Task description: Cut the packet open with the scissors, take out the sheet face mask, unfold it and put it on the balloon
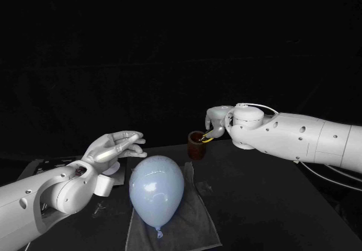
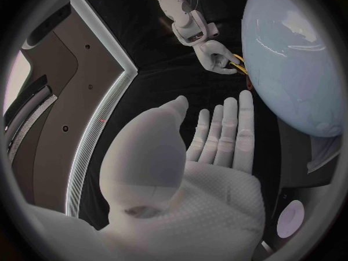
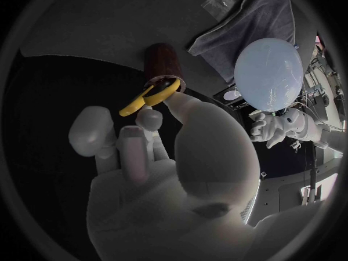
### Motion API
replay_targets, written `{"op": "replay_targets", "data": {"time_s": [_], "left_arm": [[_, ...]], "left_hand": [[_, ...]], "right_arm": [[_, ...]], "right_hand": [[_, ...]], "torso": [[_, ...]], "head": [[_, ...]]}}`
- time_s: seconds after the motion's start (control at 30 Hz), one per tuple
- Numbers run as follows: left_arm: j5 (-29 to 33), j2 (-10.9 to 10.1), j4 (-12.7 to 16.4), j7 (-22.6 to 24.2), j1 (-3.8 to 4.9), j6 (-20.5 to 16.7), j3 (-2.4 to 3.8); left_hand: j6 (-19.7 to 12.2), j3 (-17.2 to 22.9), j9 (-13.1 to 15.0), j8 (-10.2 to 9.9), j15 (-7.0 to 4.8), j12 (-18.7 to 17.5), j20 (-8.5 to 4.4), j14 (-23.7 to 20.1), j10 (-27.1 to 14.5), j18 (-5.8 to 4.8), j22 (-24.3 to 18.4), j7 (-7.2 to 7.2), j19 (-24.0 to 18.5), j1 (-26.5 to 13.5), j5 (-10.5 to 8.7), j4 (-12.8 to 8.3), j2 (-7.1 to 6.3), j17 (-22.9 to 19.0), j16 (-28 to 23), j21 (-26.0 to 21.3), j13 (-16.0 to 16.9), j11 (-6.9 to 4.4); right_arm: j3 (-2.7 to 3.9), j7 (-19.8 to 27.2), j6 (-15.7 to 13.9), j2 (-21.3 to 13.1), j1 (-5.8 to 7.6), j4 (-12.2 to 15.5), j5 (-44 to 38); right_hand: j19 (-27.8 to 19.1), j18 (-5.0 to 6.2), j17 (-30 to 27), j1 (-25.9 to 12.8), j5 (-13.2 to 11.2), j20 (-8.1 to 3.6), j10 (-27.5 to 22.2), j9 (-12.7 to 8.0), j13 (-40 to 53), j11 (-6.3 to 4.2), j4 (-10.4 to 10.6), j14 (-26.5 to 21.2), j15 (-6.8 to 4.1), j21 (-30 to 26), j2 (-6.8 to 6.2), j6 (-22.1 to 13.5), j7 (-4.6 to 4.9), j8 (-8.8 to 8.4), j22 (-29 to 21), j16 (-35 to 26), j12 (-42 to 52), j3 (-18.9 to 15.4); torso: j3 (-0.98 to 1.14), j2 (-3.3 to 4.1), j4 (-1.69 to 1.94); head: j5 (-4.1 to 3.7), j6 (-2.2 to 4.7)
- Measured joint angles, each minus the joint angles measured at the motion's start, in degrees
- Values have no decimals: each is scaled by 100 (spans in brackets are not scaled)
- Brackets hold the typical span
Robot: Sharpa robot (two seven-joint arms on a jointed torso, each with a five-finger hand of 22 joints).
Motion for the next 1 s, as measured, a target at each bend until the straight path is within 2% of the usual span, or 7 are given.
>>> {"op": "replay_targets", "data": {"time_s": [0.43,0.63,0.87,1.0], "left_arm": [[-1,-3,22,-28,0,14,0],[-1,-3,22,-38,0,18,0],[-1,-2,21,-44,0,22,-1],[-1,0,19,-47,0,23,-1]], "left_hand": [[0,0,-5,0,0,-29,0,0,0,-4,0,0,0,0,0,0,0,-1,0,0,-9,0],[0,0,-5,0,0,-29,0,0,0,-5,0,0,0,0,0,0,0,-1,0,0,-9,0],[0,0,-5,0,0,-30,0,0,0,-6,0,0,0,0,0,0,0,-2,0,0,-9,0],[0,0,-5,0,0,-30,0,0,0,-7,0,0,0,0,0,0,0,-2,0,0,-9,0]], "right_arm": [[-1,52,-56,7,20,6,-45],[-1,54,-99,23,50,-13,-66],[1,54,-191,42,63,-48,-71],[1,53,-233,57,79,-80,-69]], "right_hand": [[-65,10,4,29,0,-24,-66,-8,18,-76,15,20,-23,-59,-29,-11,-29,0,-14,-32,47,-48],[-32,8,3,27,0,-57,-15,-9,54,-43,71,20,-23,-17,-26,24,-64,0,51,13,107,-104],[31,7,-1,-108,0,-54,42,-26,67,-28,263,20,-23,79,108,137,-49,7,143,46,179,-119],[31,6,-1,-108,22,-54,46,-26,67,-25,263,20,-23,79,108,137,-50,24,160,46,179,-119]], "torso": [[-3,1,5],[-6,3,7],[-6,3,6],[-6,2,4]], "head": [[-4,-19],[-9,-25],[-10,-24],[-1,-18]]}}
